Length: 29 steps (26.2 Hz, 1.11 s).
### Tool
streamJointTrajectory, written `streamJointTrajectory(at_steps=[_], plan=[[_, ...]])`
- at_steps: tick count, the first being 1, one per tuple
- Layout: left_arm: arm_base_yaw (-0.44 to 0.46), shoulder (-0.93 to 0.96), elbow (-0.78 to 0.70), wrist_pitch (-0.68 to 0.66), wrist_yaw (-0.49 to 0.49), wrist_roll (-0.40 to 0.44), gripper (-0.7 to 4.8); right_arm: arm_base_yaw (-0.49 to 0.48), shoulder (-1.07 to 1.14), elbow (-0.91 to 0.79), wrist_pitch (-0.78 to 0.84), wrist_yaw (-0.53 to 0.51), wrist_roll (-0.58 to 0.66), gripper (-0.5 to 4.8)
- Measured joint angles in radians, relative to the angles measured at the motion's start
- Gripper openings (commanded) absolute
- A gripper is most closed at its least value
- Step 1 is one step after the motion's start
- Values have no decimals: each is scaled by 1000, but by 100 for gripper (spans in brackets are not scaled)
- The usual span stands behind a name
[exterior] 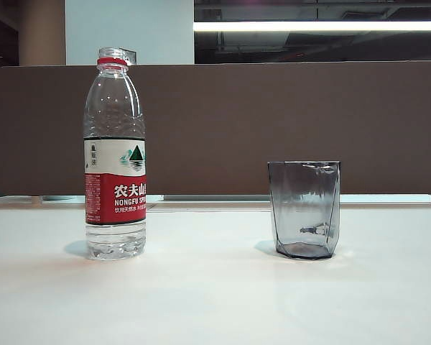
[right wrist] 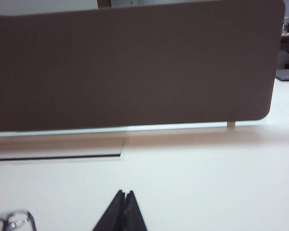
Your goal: Pick up the mineral water bottle with the left hand on the table and pour water into the mug until it's half full.
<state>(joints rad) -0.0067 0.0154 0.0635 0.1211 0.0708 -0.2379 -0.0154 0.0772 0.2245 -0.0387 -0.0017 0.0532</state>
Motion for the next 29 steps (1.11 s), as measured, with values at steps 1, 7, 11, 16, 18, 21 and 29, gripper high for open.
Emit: streamJointTrajectory(at_steps=[1, 7, 11, 16, 18, 21, 29], plan=[[0, 8, 15, 5, 0, 0, -5, 0, 24, 28, -4, -6, 0, -9], [-18, 213, 164, 11, -1, 0, -5, 3, 258, 244, -7, -127, 2, -9], [-148, 381, 251, 43, 0, 45, -5, 56, 393, 352, -45, -149, 2, -9], [-294, 520, 322, 48, 2, 88, -6, 197, 473, 425, -88, -148, 2, -9], [-302, 541, 322, 46, 0, 88, -5, 257, 478, 447, -167, -120, 0, -9], [-302, 539, 322, 43, 0, 88, -6, 313, 477, 468, -248, -104, 0, -9], [-314, 539, 323, -32, -1, 87, 96, 450, 473, 488, -394, -100, -1, -9]])
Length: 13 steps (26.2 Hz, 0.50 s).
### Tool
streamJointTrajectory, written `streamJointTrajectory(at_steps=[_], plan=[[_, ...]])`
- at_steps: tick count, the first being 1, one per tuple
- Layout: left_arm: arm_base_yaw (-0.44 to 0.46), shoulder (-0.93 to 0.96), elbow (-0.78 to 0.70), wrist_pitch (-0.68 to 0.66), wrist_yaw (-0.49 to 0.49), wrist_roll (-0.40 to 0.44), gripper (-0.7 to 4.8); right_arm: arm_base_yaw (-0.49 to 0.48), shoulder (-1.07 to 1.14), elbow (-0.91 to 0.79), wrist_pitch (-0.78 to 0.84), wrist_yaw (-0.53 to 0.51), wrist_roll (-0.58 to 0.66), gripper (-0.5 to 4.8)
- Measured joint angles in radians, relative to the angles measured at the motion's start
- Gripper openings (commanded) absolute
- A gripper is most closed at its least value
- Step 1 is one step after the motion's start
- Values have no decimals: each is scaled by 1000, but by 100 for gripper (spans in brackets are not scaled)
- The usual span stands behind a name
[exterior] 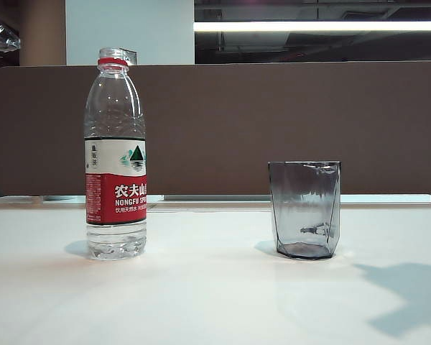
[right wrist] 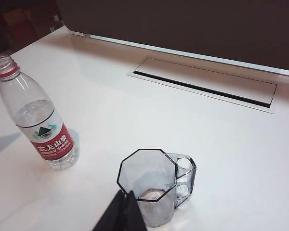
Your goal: Pick up the mineral water bottle with the left hand on the table and pour water into the mug until it's half full.
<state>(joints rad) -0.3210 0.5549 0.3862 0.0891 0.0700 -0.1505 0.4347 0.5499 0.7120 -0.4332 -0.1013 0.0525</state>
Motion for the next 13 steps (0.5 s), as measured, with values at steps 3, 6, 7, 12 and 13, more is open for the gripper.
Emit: streamJointTrajectory(at_steps=[3, 6, 7, 12, 13], plan=[[-82, 0, 0, 0, -1, 0, 479, 2, 3, 0, 0, 0, 0, -9], [-209, 17, 0, 3, 0, 28, 479, 2, 3, 0, 0, 0, 0, -9], [-256, 42, 0, 8, 4, 64, 479, 2, 3, 0, 0, 0, 0, -9], [-284, 179, -1, 75, 3, 131, 479, 2, 2, 0, 0, -1, 0, -9], [-266, 219, -1, 132, 3, 134, 479, 2, 2, 0, 0, -5, 0, -9]])
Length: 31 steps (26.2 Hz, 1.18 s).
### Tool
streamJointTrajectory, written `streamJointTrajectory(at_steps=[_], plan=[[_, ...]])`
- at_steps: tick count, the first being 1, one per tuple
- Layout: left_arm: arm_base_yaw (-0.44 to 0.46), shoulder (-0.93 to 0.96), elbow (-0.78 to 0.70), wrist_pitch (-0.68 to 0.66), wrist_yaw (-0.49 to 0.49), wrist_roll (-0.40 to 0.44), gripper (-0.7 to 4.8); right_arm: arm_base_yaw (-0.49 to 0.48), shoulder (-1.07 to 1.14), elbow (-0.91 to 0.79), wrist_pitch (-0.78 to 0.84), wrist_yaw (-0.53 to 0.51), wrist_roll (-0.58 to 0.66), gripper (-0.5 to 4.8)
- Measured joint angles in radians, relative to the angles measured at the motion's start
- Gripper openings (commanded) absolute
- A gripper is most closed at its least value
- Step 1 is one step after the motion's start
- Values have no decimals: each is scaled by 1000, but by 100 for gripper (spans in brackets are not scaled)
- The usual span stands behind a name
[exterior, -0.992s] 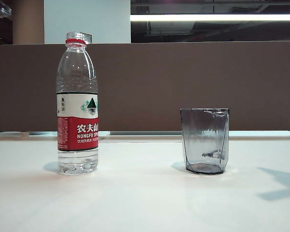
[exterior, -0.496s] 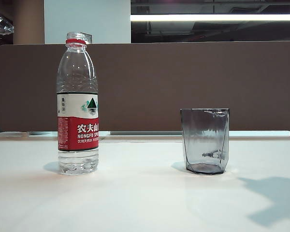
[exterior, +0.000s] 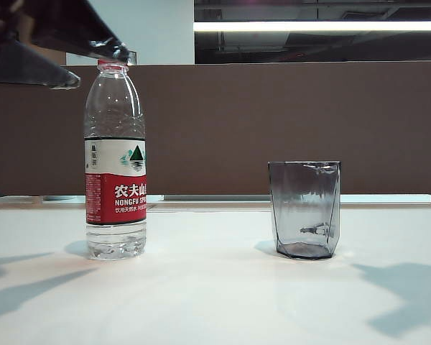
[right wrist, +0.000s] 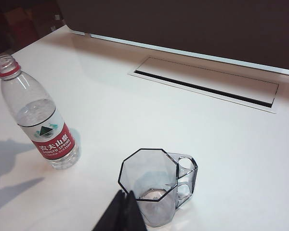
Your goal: Pick up the mineral water bottle with the left hand on the table and pour water into the mug until it's half full.
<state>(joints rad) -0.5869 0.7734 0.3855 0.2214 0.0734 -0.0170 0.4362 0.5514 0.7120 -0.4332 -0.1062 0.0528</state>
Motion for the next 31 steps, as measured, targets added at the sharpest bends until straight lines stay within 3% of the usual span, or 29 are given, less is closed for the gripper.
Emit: streamJointTrajectory(at_steps=[7, 21, 31], plan=[[138, 48, 0, 76, -5, -2, 479, 0, -14, 0, 0, -2, 0, -9], [115, 286, -2, 230, -4, -20, 479, 0, -14, 0, -3, -2, 0, -9], [83, 466, -2, 433, -4, -25, 479, 0, -14, 0, -3, -2, 0, -9]])
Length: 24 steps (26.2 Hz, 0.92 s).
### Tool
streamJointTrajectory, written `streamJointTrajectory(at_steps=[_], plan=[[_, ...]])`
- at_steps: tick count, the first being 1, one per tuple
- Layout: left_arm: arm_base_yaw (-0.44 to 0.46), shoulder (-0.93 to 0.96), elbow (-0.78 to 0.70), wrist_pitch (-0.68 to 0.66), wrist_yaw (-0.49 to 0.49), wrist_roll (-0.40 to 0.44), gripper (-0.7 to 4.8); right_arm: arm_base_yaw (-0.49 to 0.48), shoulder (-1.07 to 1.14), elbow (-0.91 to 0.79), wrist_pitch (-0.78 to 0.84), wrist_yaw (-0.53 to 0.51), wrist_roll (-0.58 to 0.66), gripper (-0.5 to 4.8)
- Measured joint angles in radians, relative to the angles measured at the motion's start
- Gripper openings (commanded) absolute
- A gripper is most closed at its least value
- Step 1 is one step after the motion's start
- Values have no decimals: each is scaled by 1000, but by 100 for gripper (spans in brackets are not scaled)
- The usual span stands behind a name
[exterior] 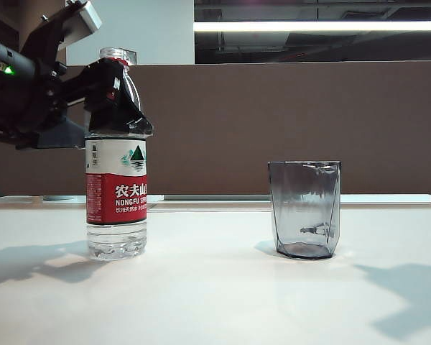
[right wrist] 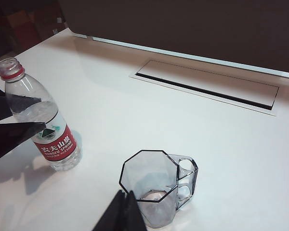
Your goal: Pick up the mineral water bottle with the left hand on the table and pour water into the mug until it's half full.
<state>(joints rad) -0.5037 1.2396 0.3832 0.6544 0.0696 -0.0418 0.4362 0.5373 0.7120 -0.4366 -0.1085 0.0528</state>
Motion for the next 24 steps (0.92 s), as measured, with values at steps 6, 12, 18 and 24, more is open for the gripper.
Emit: streamJointTrajectory(at_steps=[6, 12, 18, 24], plan=[[0, 120, 0, 79, 0, 0, 479, 0, 0, 0, 0, 0, 0, -8], [0, 198, 0, 150, 0, 0, 479, 0, 0, 0, 0, 0, 0, -8], [0, 200, 0, 170, 0, 0, 479, 0, 0, 0, 0, 0, 0, -8], [2, 200, 0, 172, -1, -1, 339, 0, 0, 0, 0, 0, 0, -8]])
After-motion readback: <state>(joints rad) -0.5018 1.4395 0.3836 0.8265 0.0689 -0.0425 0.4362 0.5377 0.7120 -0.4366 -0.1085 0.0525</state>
